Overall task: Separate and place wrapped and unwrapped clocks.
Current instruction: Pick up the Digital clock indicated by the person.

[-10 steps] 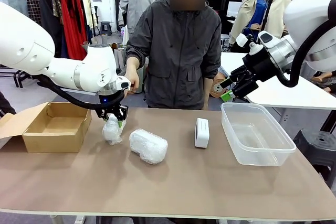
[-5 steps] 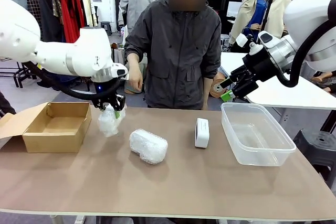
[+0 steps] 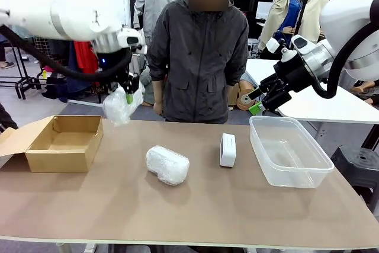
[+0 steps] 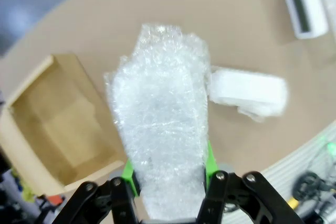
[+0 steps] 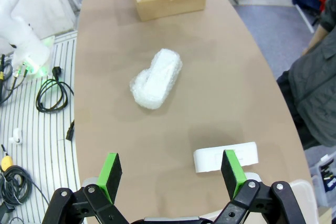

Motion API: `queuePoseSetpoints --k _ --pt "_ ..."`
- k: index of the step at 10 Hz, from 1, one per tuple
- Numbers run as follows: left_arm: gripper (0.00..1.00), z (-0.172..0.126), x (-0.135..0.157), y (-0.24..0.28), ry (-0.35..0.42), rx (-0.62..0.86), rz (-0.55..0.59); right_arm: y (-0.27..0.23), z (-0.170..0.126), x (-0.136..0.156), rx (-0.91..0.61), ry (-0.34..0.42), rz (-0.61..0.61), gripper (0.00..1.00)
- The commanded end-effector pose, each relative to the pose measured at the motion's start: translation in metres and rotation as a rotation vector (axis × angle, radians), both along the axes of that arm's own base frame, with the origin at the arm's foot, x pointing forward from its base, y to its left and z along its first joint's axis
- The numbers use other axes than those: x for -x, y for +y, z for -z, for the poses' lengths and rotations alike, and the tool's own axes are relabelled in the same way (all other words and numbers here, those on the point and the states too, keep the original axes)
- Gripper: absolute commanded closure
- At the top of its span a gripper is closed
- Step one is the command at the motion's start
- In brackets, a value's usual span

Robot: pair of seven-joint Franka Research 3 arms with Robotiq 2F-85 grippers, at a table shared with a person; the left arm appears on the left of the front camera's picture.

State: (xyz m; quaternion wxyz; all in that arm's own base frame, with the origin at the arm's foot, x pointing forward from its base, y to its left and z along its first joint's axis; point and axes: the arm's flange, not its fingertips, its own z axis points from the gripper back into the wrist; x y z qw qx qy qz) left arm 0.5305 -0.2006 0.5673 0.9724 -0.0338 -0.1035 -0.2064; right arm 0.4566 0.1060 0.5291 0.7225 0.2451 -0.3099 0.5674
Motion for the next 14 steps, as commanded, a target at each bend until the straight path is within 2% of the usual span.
queuePoseSetpoints --k 1,2,4,6,7,8,9,14 --pt "1.0 -0.044 0.004 -0.001 -0.055 -0.015 0.069 0.0 -0.002 -0.001 -0.004 -0.003 -0.009 0.0" --pt "1.0 -0.071 0.009 -0.003 -0.103 -0.035 0.069 0.0 -0.002 -0.001 -0.004 -0.003 -0.009 0.0" --pt "1.0 -0.113 0.014 -0.005 -0.153 -0.068 0.076 0.0 -0.002 -0.001 -0.004 -0.003 -0.009 0.0" --pt "1.0 -0.134 0.021 -0.009 -0.196 -0.065 0.09 0.0 -0.002 -0.001 -0.004 -0.003 -0.009 0.0" --pt "1.0 -0.136 0.024 -0.01 -0.206 -0.063 0.099 0.0 -0.002 -0.001 -0.004 -0.003 -0.009 0.0" --pt "1.0 -0.123 0.016 -0.005 -0.184 -0.045 0.113 0.0 -0.002 -0.001 -0.004 -0.003 -0.009 0.0" --pt "1.0 -0.138 0.024 -0.009 -0.192 -0.049 0.08 0.0 -0.002 -0.001 -0.004 -0.003 -0.009 0.0" --pt "1.0 -0.138 0.024 -0.009 -0.192 -0.049 0.08 0.0 -0.002 -0.001 -0.004 -0.003 -0.009 0.0"
